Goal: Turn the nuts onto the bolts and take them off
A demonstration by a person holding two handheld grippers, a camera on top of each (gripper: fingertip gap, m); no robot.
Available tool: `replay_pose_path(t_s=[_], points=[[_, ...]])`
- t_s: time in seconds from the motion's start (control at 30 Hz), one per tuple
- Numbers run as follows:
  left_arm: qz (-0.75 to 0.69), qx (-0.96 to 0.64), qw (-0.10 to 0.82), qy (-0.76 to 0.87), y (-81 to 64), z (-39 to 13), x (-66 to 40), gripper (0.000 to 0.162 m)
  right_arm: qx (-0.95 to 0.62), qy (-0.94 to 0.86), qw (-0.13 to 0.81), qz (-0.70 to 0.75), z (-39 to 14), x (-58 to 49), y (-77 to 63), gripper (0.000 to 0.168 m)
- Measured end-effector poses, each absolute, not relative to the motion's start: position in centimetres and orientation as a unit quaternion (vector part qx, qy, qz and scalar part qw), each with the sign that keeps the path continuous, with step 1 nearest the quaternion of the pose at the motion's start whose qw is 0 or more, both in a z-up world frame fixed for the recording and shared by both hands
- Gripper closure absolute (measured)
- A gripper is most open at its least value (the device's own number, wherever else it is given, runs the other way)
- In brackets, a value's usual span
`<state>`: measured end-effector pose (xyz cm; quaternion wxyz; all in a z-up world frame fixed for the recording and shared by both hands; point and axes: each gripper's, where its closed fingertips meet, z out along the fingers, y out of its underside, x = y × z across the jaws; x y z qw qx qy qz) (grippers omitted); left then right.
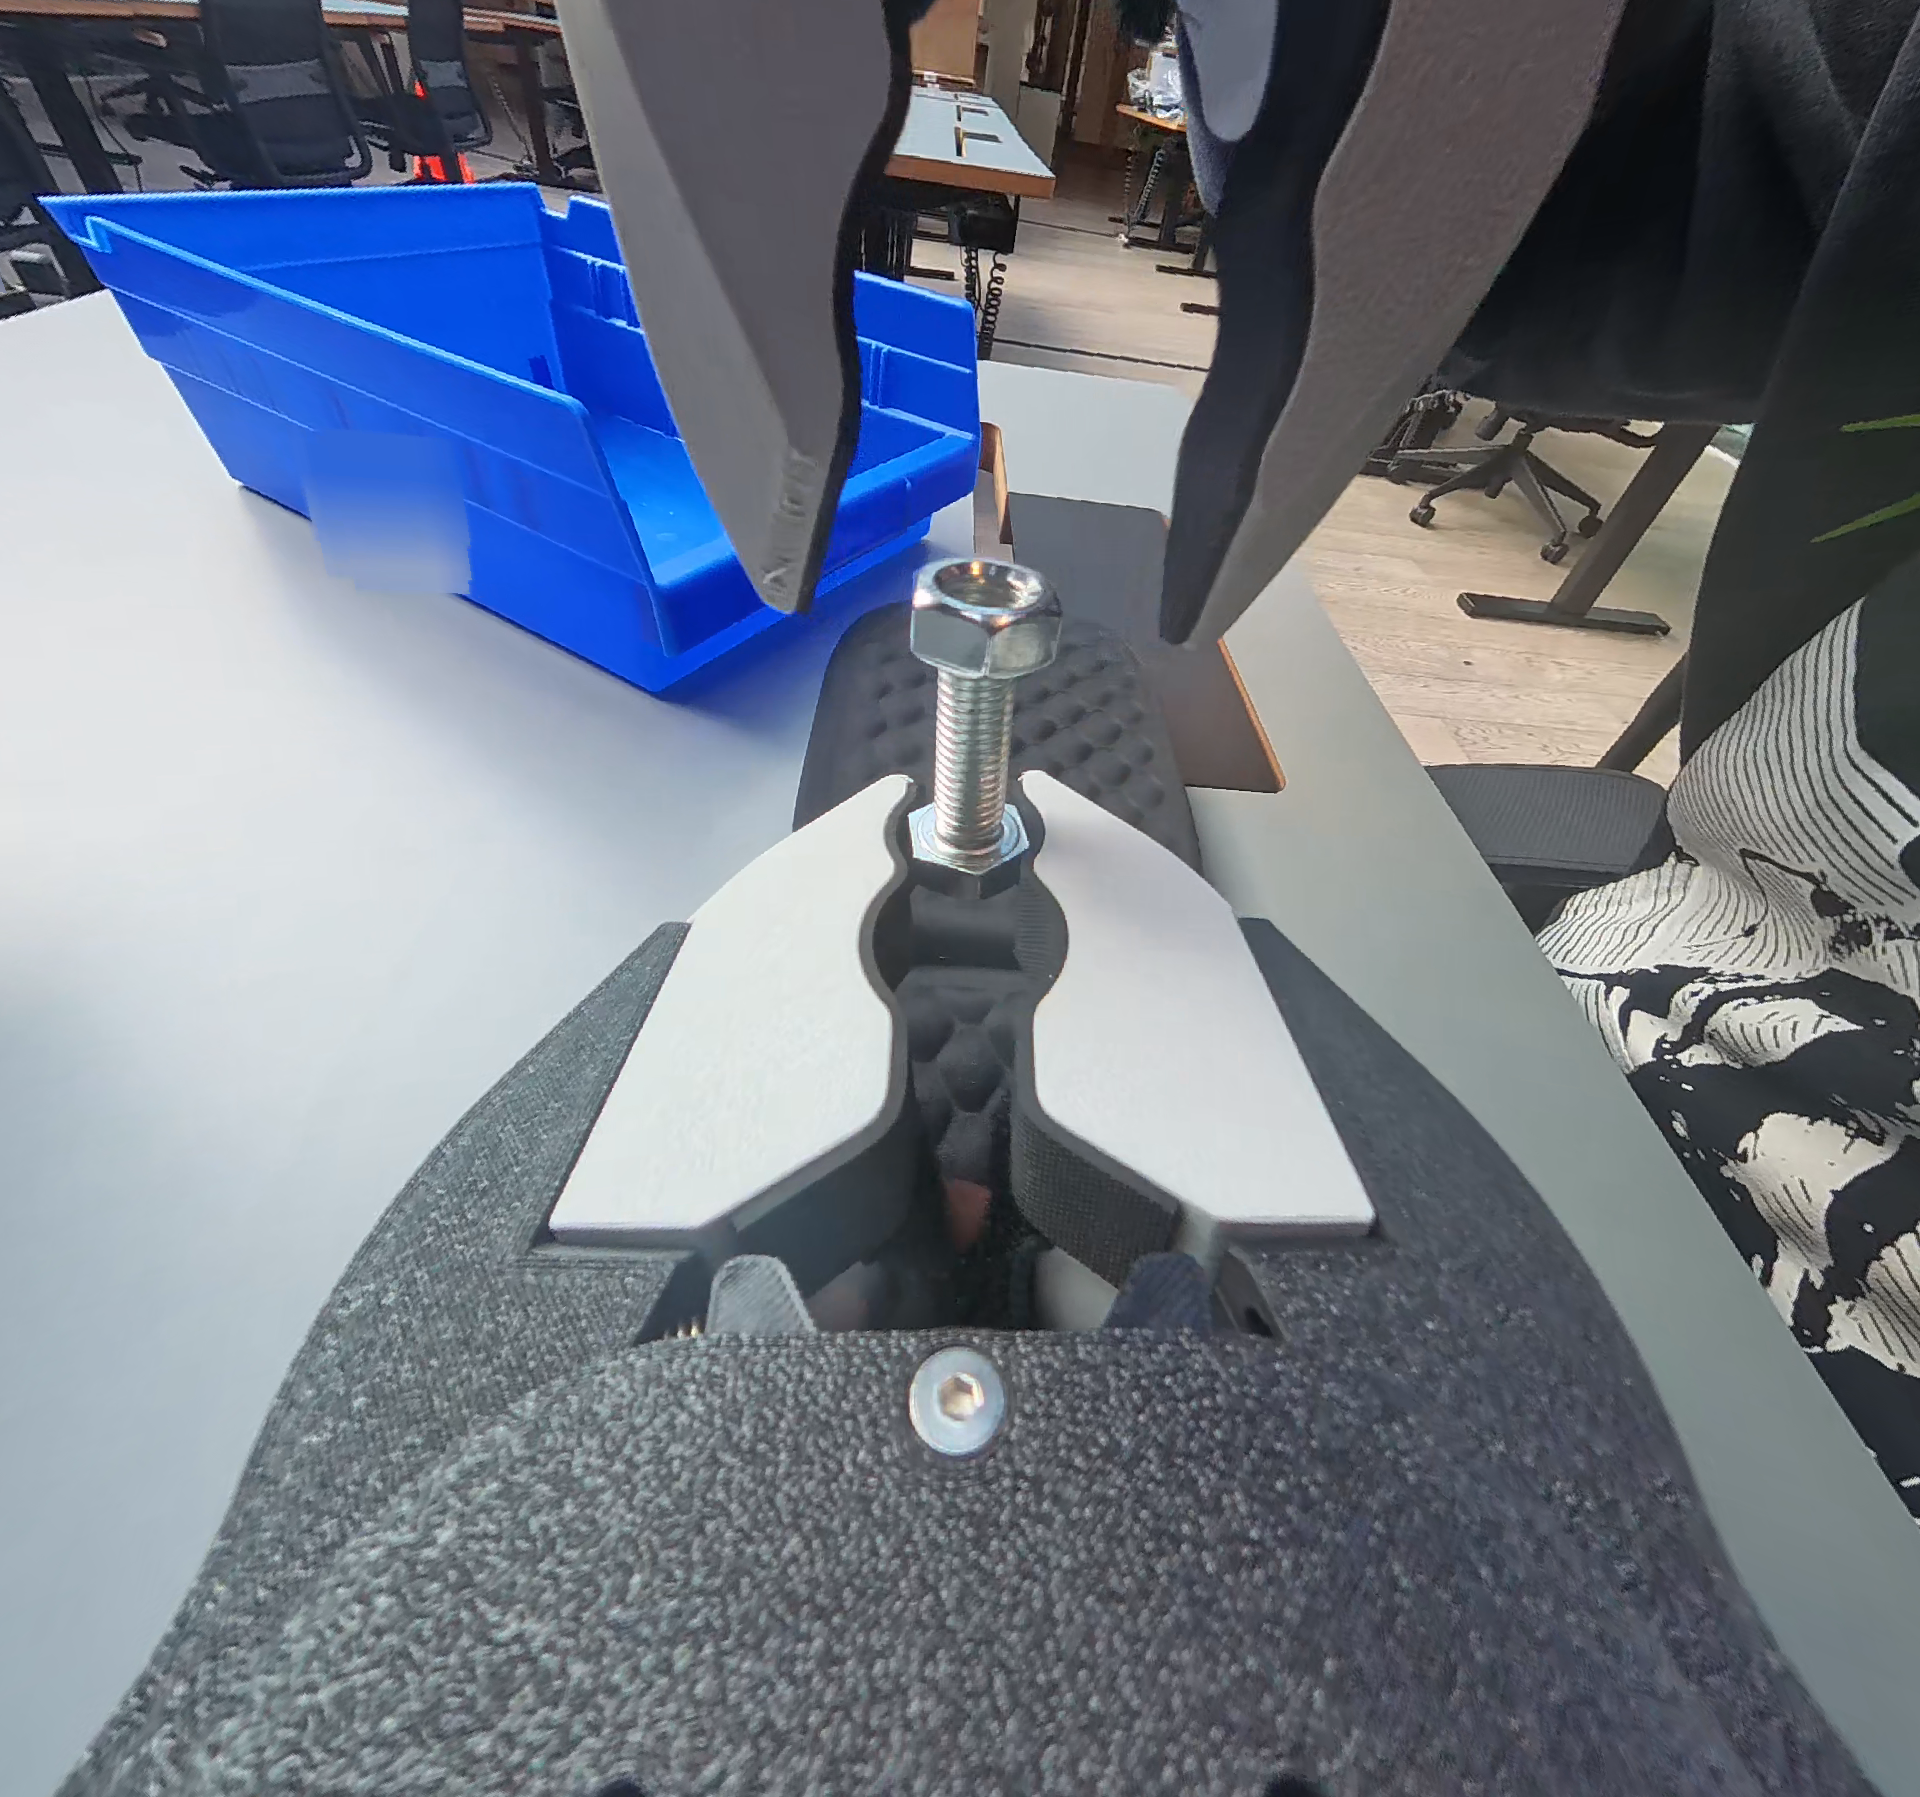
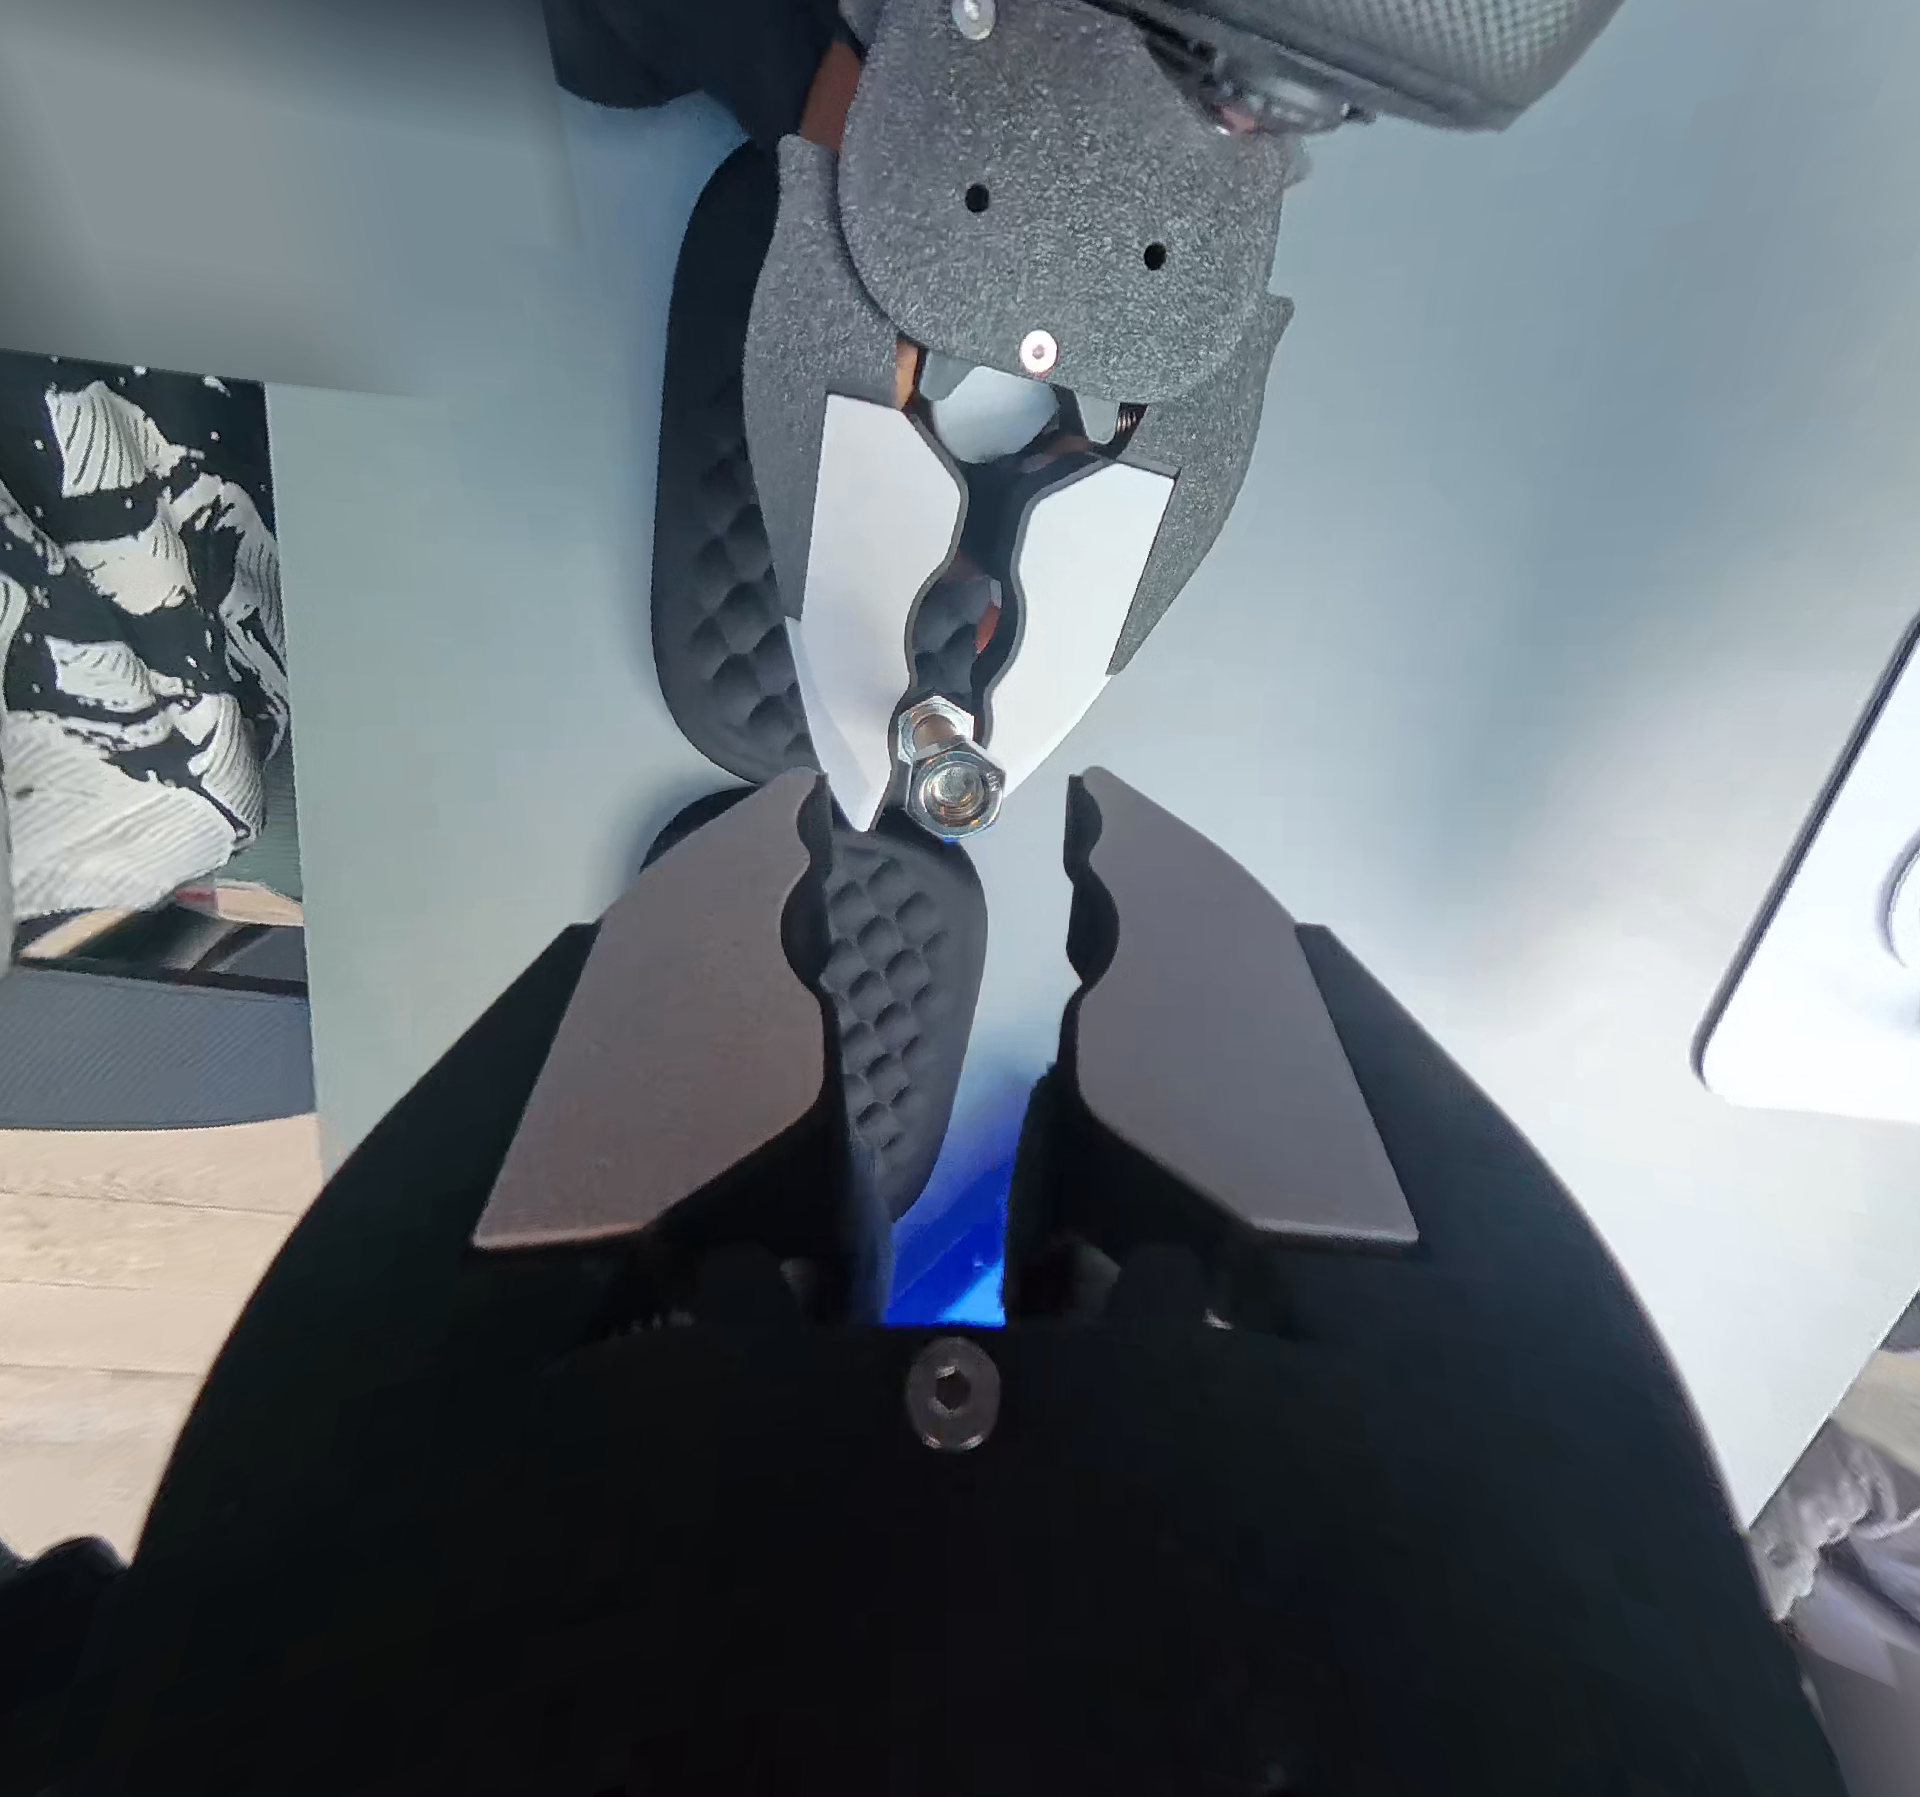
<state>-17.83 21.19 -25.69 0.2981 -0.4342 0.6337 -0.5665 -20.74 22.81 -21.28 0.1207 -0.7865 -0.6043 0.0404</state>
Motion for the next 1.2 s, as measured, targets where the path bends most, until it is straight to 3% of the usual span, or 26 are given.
replay_pose_path(t_s=[0.23,0.5,0.63,0.67,1.13,1.17,1.2], points=[[-0.587,-0.397,0.272,0.652,20.0,-25.5,-18.6,0.147,-0.594,-0.792,0.117,0.084,-20.5,-21.3,21.7,0.13],[-0.587,-0.38,0.26,0.666,19.4,-25.7,-18.9,0.147,-0.521,-0.849,0.037,0.075,-21.1,-21.6,21.3,0.132],[-0.589,-0.38,0.259,0.664,19.4,-25.7,-19.0,0.147,-0.514,-0.854,0.039,0.071,-21.7,-21.7,21.3,0.144],[-0.589,-0.38,0.259,0.665,19.4,-25.7,-19.0,0.147,-0.514,-0.854,0.044,0.071,-21.7,-21.7,21.3,0.151],[-0.573,-0.419,0.281,0.645,20.5,-25.9,-18.2,0.147,-0.777,-0.627,0.056,-0.013,-21.9,-20.7,22.2,0.152],[-0.573,-0.417,0.281,0.647,20.5,-25.9,-18.2,0.147,-0.774,-0.631,0.057,-0.015,-21.9,-20.7,22.1,0.15],[-0.574,-0.414,0.281,0.648,20.4,-25.9,-18.2,0.147,-0.766,-0.64,0.056,-0.014,-21.9,-20.8,22.0,0.135]])
